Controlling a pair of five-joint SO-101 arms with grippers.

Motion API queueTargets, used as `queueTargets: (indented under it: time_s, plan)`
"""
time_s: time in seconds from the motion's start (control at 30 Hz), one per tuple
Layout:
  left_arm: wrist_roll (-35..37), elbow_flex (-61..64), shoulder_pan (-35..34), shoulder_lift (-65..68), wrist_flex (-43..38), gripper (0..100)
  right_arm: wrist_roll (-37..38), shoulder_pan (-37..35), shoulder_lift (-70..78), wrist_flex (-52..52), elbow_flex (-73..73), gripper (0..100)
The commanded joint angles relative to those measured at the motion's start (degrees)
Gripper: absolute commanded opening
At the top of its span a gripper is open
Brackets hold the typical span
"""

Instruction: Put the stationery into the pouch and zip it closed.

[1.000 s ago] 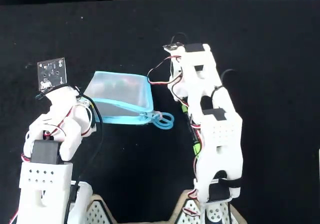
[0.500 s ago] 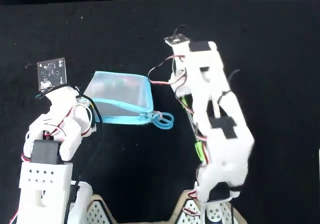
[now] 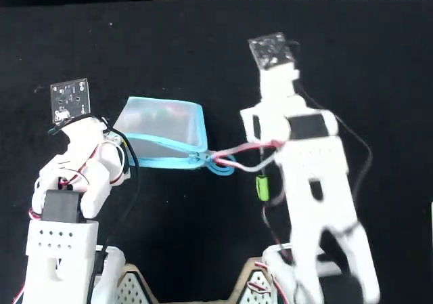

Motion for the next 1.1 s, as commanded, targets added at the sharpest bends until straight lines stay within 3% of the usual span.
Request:
queueTargets:
  time_s: [0.0,0.33,0.53,0.8,1.07]
  plan:
    - [0.8,-1.1,-0.4,-1.0,-1.3,3,-2.4,0.3,-11.6,-2.5,2.4,1.1]
    - [0.8,-1.1,-0.4,-1.0,-1.3,3,-6.3,-1.1,-36.4,-2.5,6.9,1.1]
    - [0.8,-1.1,-0.3,-1.0,-1.3,3,-6.3,-11.3,-50.9,-4.9,9.0,1.1]
    - [0.8,-1.1,-0.3,-1.0,-1.3,3,-5.9,-24.5,-67.1,-21.6,21.4,1.1]
    - [0.8,-1.1,-0.3,-1.0,-1.3,3,-5.8,-31.5,-71.4,-27.8,27.8,1.1]
